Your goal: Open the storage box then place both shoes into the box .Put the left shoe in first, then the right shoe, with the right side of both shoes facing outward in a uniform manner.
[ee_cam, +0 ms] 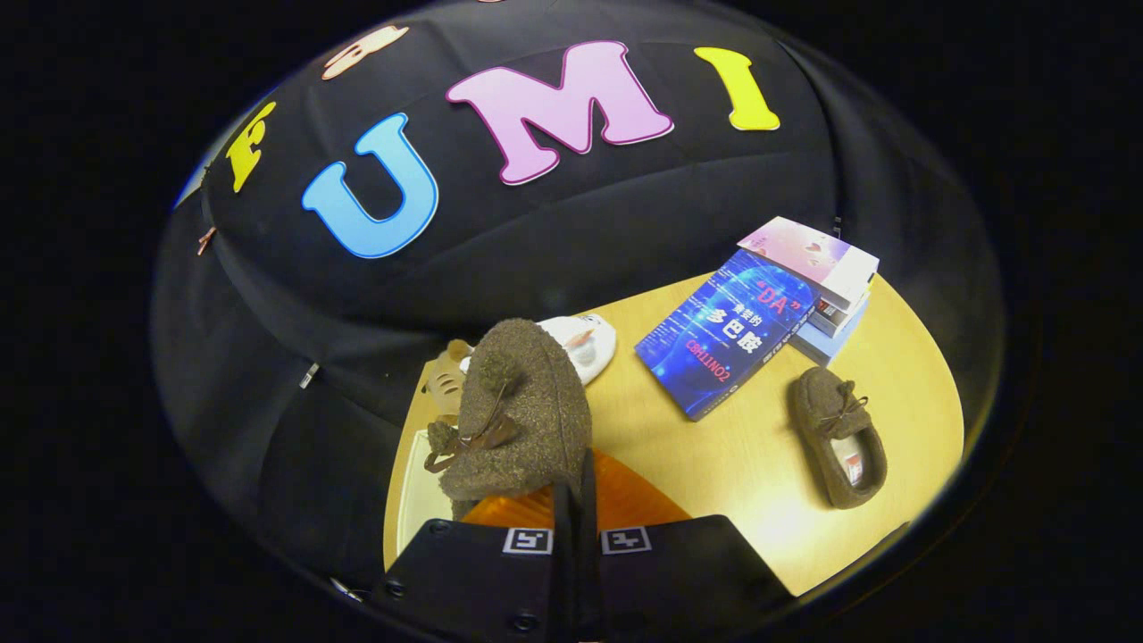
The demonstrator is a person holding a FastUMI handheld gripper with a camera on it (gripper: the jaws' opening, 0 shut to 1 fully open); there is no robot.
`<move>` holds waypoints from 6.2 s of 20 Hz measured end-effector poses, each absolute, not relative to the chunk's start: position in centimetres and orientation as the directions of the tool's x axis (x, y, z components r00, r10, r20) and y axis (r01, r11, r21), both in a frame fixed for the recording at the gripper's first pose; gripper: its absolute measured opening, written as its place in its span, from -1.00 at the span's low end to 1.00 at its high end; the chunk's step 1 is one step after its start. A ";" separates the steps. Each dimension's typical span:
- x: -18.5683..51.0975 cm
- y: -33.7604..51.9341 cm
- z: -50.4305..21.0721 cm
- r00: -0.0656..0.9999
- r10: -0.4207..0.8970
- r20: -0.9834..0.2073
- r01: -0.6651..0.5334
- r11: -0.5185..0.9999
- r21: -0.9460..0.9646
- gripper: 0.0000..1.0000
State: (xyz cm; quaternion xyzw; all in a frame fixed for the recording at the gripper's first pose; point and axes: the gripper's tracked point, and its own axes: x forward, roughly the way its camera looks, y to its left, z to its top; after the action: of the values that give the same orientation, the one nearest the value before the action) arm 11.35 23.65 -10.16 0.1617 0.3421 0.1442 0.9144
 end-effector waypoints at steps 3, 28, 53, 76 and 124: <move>10.7 27.1 -10.0 0.717 0.399 -0.571 -0.189 0.900 0.392 -0.90; 6.8 40.8 -24.8 0.525 0.279 -0.804 -0.091 0.958 0.274 -0.90; 9.3 23.3 -11.8 0.745 0.282 -0.605 -0.227 0.959 0.169 0.97; 13.0 -9.5 -27.7 0.660 0.120 -0.742 -0.200 0.980 -0.020 0.98; 12.1 12.1 -15.9 0.636 0.351 -0.687 -0.143 0.929 0.342 -0.88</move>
State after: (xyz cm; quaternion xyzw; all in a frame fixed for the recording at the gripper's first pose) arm 12.10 12.14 -15.85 0.1286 0.4036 0.1380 0.8953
